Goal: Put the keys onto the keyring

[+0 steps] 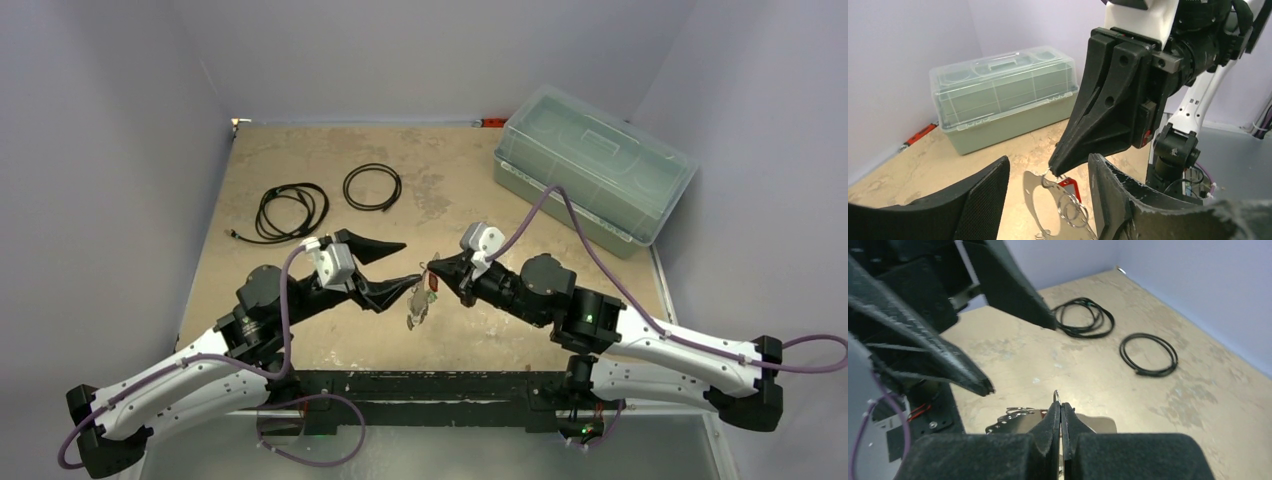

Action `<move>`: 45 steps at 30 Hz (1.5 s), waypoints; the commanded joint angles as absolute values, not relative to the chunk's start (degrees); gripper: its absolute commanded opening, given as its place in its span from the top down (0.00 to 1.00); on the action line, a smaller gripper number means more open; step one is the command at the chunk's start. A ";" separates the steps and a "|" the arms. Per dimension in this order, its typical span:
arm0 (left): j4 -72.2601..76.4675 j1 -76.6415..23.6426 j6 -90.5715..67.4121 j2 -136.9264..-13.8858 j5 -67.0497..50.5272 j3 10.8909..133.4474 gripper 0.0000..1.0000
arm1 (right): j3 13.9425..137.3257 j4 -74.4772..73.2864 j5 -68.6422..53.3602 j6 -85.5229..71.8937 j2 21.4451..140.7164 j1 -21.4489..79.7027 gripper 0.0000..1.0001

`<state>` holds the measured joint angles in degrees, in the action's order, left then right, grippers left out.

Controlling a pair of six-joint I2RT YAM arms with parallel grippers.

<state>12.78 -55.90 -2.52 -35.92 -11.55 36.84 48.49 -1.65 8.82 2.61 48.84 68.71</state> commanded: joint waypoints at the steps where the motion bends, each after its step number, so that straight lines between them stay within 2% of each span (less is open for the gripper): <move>1: 15.27 -55.82 -6.95 -36.14 -7.35 38.04 0.43 | 53.25 1.67 21.14 -4.06 50.54 68.91 1.00; 4: 13.35 -55.87 -7.40 -38.25 -6.63 39.94 0.40 | 55.23 0.25 24.41 -5.57 52.10 68.91 1.00; 11: 19.23 -55.90 -7.73 -42.15 -4.08 36.49 0.19 | 58.23 -2.05 28.71 -8.65 53.32 68.91 1.00; 21: 28.22 -57.68 -7.73 -49.22 -0.24 36.03 0.07 | 60.79 -4.29 29.79 -10.57 55.05 68.91 1.00; 28: 32.89 -61.07 -2.84 -52.62 6.89 34.85 0.06 | 61.83 -4.44 30.18 -10.77 56.83 68.91 1.00; 37: 34.72 -62.49 -1.55 -55.35 18.69 34.23 0.40 | 62.45 -4.22 30.98 -10.72 56.87 68.92 1.00; 39: 36.09 -62.49 -1.52 -55.26 18.73 33.68 0.43 | 62.53 -4.31 30.86 -10.72 56.94 68.91 1.00; 45: 37.91 -62.51 -0.85 -55.54 17.05 33.40 0.62 | 62.33 -3.92 30.41 -10.88 56.91 68.91 1.00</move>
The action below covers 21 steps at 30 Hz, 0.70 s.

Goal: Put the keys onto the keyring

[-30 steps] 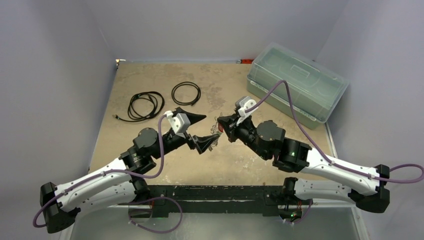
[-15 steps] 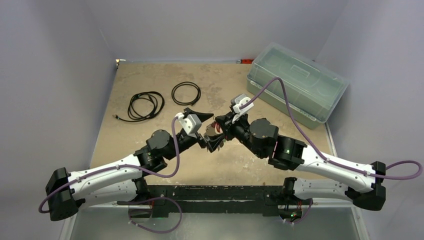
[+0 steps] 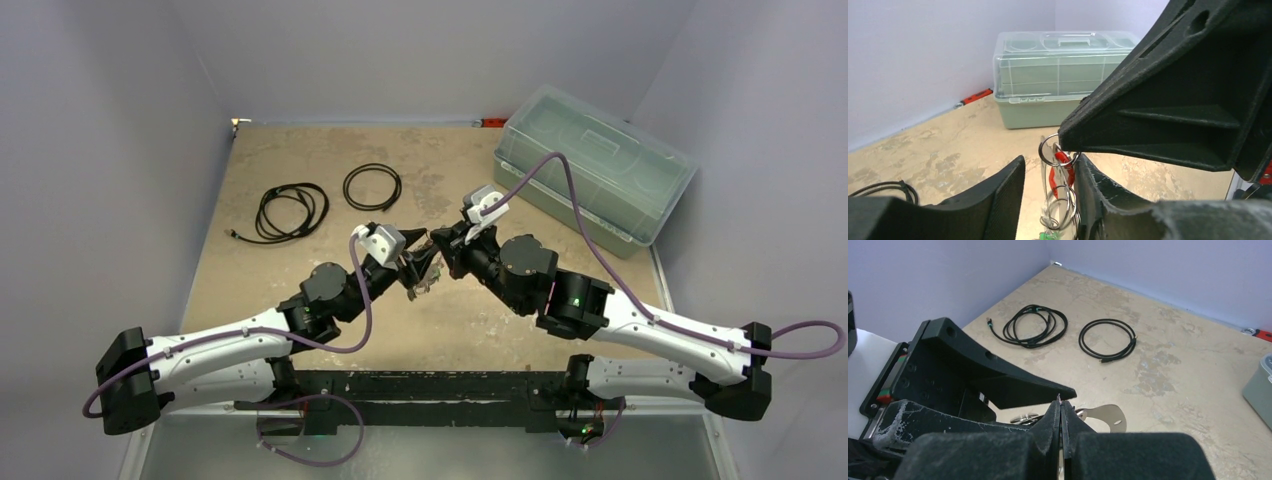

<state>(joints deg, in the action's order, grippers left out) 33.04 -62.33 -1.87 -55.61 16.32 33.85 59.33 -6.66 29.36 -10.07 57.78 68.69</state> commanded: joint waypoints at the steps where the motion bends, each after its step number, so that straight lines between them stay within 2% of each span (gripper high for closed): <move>1: 38.28 -62.49 -0.59 -55.50 16.71 33.28 0.65 | 62.25 -3.87 30.41 -10.90 56.88 68.91 1.00; 3: 38.69 -62.50 -0.32 -55.36 16.42 33.02 0.72 | 62.18 -3.88 30.40 -10.94 56.71 68.91 1.00; 8: 38.26 -62.50 1.61 -54.54 15.92 32.42 0.98 | 62.43 -4.28 29.90 -11.33 56.37 68.91 1.00; 9: 37.71 -62.49 1.91 -54.29 15.60 32.32 1.00 | 62.68 -4.38 29.56 -11.38 56.33 68.91 1.00; 21: 32.10 -62.77 14.98 -50.24 4.22 29.99 1.00 | 65.97 -7.11 28.23 -11.65 56.52 68.91 1.00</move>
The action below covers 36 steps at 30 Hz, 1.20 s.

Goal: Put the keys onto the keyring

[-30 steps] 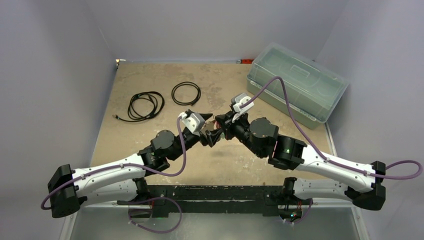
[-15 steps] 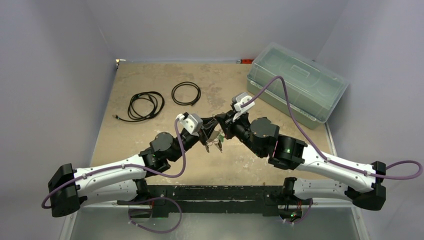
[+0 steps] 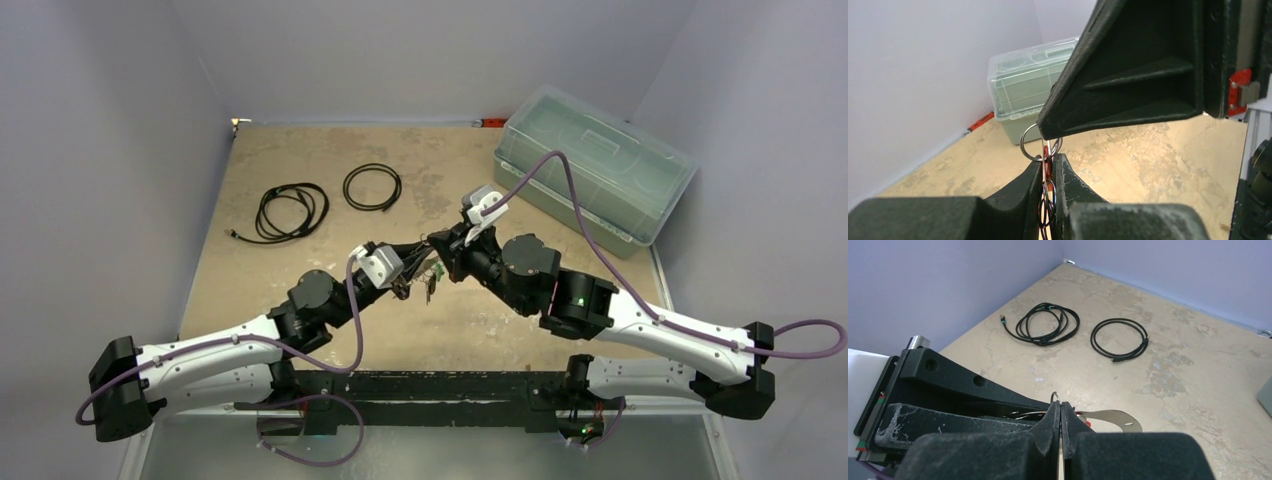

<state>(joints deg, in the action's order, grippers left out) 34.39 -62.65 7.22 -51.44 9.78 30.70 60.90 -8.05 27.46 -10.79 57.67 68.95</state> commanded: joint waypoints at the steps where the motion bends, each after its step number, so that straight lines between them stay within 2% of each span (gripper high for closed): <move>1: 31.81 -63.16 16.84 -50.38 3.41 29.97 1.00 | 66.38 -7.71 28.14 -11.81 56.78 68.91 1.00; 7: 31.71 -65.57 23.73 -50.80 4.70 28.33 1.00 | 71.05 -15.91 28.30 -13.81 58.89 68.91 1.00; 8: 31.45 -66.10 24.87 -50.80 5.71 28.28 0.98 | 71.89 -17.40 28.10 -14.28 59.16 68.91 1.00; 11: 31.29 -67.10 27.41 -50.81 7.39 27.97 0.81 | 73.00 -20.16 26.63 -15.12 58.95 68.91 1.00; 14: 31.43 -67.20 27.92 -51.21 8.78 28.28 0.71 | 73.12 -21.53 24.54 -15.52 58.80 68.91 1.00; 20: 31.71 -67.19 26.77 -51.94 10.01 29.23 0.69 | 72.88 -22.68 23.16 -16.23 58.51 68.91 1.00; 26: 31.01 -67.23 19.92 -51.59 5.88 31.30 0.44 | 70.67 -19.77 27.47 -16.35 57.58 68.91 1.00; 29: 26.81 -67.24 15.97 -51.67 5.29 33.80 0.36 | 69.79 -18.41 30.44 -16.33 57.51 68.91 1.00; 33: 26.31 -67.24 9.13 -51.51 9.82 35.08 0.24 | 68.79 -16.47 33.91 -16.36 57.47 68.91 1.00; 34: 27.44 -67.24 7.18 -51.55 11.54 34.92 0.17 | 68.51 -16.00 34.56 -16.53 57.36 68.91 1.00; 36: 30.63 -67.24 3.07 -51.86 14.94 34.57 0.15 | 67.50 -14.39 35.43 -16.87 56.95 68.91 1.00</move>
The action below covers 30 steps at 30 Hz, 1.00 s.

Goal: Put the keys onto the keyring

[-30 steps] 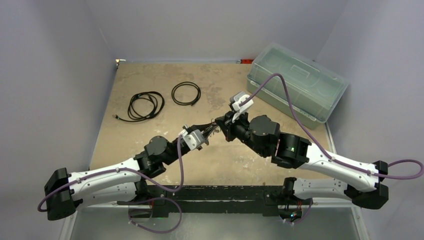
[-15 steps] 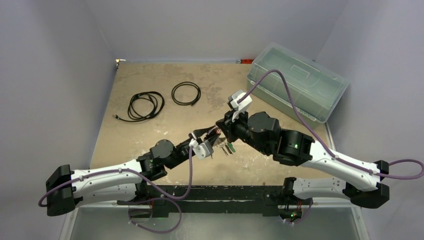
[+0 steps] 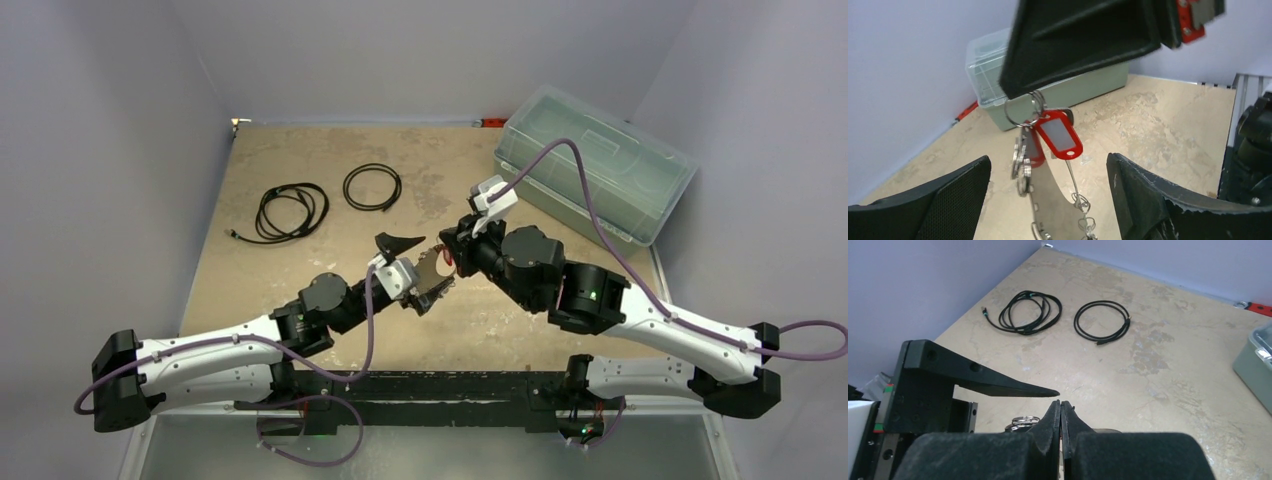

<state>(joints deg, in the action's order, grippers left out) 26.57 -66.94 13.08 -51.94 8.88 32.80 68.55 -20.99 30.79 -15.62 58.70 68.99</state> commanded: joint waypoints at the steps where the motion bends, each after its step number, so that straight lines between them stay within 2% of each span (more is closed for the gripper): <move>1: 32.27 -67.24 1.05 -52.47 16.88 34.40 0.15 | 66.60 -13.27 35.77 -17.03 56.77 68.91 1.00; 13: 40.63 -67.24 -8.89 -59.17 26.19 35.69 0.14 | 63.22 -7.79 38.58 -18.78 57.46 68.91 1.00; 18: 43.63 -67.23 -10.56 -58.98 28.96 34.67 0.28 | 62.46 -6.79 38.98 -19.10 57.53 68.88 1.00; 22: 42.94 -67.24 -10.05 -59.76 28.65 34.89 0.29 | 62.14 -6.61 38.22 -19.20 57.96 68.91 1.00; 24: 39.23 -67.24 -8.81 -59.12 29.99 34.79 0.26 | 61.55 -7.16 38.67 -19.25 57.69 68.91 1.00; 28: 31.84 -67.15 -3.90 -58.15 34.43 32.75 0.12 | 58.31 -9.32 40.16 -20.57 56.12 68.13 1.00; 30: 29.38 -67.06 -3.72 -58.33 36.56 31.14 0.11 | 57.18 -12.16 37.82 -23.19 56.37 66.31 1.00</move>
